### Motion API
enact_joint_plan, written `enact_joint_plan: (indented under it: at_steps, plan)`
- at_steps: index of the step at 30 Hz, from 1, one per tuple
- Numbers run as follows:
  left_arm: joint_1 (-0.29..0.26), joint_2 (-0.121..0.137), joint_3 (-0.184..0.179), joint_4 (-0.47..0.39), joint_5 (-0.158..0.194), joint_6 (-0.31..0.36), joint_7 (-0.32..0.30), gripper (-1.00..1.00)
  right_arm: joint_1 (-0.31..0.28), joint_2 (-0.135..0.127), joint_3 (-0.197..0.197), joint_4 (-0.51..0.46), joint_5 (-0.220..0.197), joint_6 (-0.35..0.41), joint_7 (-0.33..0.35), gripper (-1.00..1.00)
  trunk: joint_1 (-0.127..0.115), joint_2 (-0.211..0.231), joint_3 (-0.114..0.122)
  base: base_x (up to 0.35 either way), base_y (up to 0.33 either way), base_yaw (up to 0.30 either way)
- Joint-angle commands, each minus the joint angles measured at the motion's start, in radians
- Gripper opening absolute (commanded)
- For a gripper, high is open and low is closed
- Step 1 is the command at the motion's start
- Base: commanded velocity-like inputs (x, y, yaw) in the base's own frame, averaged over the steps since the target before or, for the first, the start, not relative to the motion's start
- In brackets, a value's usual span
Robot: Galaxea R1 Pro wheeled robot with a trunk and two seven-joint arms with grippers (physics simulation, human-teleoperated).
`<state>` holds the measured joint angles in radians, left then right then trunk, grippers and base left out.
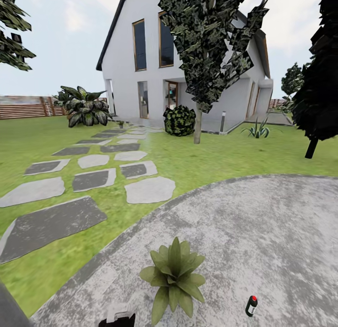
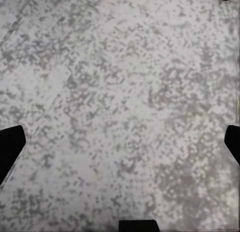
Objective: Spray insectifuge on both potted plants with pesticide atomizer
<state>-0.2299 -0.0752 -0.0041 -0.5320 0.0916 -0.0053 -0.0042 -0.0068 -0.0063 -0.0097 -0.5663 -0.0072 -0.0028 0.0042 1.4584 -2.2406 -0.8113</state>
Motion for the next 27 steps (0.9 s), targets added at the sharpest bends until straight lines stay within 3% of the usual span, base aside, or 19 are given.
enact_joint_plan:
  at_steps: [1,19,27]
  plan:
    - [0.000,0.000,-0.001,0.000,0.010,-0.001,0.000,1.00,0.000,0.000,-0.001,0.000,-0.001,0.000,0.000,1.00,0.000,0.000,-0.001,0.000,0.000,-0.265]
    - [0.000,0.000,-0.001,0.000,0.010,-0.001,0.000,1.00,0.000,0.000,-0.001,0.000,-0.001,0.000,0.000,1.00,0.000,0.000,-0.001,0.000,0.000,-0.264]
    - [0.000,0.000,-0.001,0.000,0.010,-0.001,0.000,1.00,0.000,0.000,-0.001,0.000,0.000,-0.001,0.000,1.00,0.000,0.000,-0.001,0.000,0.000,-0.069]
